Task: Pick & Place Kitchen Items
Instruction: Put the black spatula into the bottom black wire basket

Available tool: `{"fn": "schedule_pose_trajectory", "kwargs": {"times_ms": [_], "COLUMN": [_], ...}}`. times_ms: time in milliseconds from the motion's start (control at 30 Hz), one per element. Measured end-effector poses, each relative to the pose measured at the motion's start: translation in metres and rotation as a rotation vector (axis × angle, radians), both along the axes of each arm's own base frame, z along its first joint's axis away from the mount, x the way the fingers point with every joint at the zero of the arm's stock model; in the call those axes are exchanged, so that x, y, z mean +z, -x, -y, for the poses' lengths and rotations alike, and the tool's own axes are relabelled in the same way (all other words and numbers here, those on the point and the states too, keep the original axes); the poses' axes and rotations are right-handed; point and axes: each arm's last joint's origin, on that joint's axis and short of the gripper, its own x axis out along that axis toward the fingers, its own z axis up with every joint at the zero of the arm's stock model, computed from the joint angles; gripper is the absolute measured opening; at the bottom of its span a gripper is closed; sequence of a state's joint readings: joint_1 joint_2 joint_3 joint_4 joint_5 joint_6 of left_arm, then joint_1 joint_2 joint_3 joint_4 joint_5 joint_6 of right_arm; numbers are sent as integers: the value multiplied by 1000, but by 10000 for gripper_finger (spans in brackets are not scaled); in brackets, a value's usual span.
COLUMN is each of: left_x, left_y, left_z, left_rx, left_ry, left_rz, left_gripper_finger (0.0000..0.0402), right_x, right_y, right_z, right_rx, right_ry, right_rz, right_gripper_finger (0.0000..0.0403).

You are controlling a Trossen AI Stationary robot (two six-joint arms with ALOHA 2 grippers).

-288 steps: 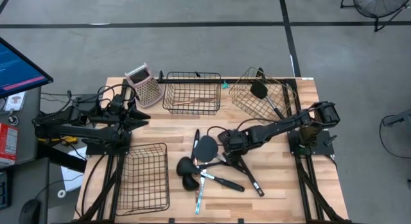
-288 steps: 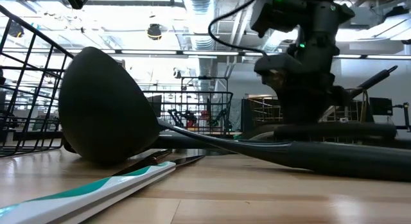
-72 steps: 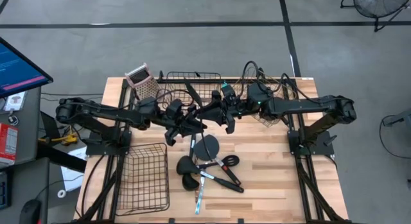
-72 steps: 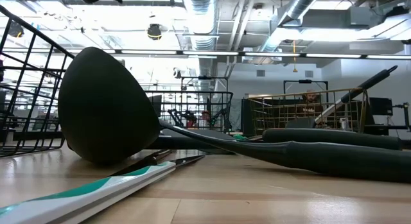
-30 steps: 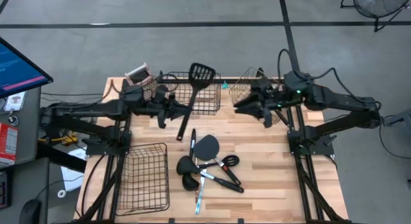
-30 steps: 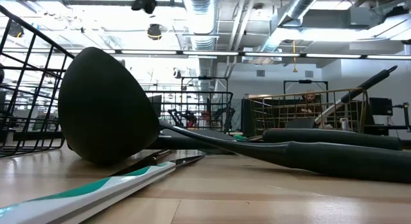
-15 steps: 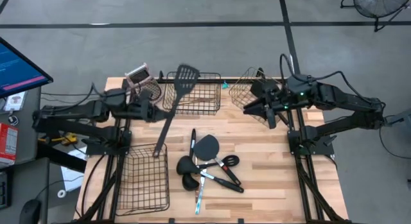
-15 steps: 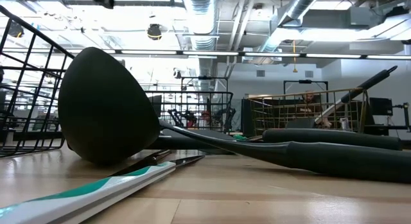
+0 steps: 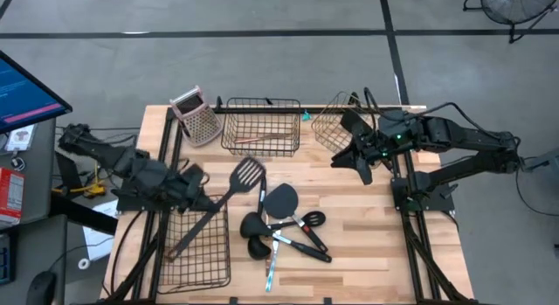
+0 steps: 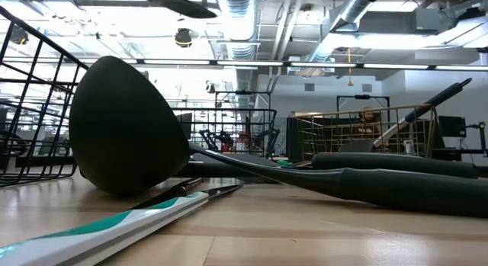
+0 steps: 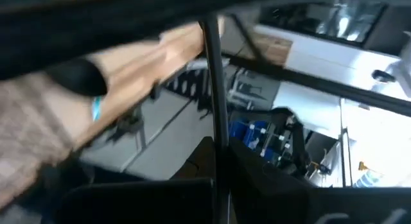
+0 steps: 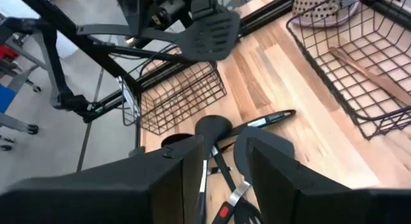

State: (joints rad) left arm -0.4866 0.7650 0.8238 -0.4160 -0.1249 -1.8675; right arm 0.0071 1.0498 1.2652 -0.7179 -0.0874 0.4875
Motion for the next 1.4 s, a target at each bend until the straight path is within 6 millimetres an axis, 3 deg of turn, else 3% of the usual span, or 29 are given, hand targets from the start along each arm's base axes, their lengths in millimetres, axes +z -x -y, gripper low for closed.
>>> {"fn": "schedule_pose_trajectory", "kwargs": {"times_ms": [167,367,567,800,1133,1400], "left_x": [0,-2,-13,-8,-23,-27], "left_y": [14,33,55,75,89,87], "left_z": [22,40,28,13,5,7], "left_rx": [-52,-297,-431,-570,-643,-646], "left_ry": [117,234,228,287,231,199], "left_rz": [-52,-178,-408,-442,-688,-730], "left_gripper_finger": [1,1,1,1,1,1], "right_x": [-1,-2,-3,-3,-3,-3], "right_y": [1,1,0,0,0,0], "right_z": [-3,-5,-4,-2,-2,-2], "right_rx": [12,18,4,-52,-58,-58], "right_ry": [3,5,13,42,35,35], "right_rz": [-18,-27,-33,-34,-35,-35], "right_gripper_finger": [118,118,118,118,118,118]}}
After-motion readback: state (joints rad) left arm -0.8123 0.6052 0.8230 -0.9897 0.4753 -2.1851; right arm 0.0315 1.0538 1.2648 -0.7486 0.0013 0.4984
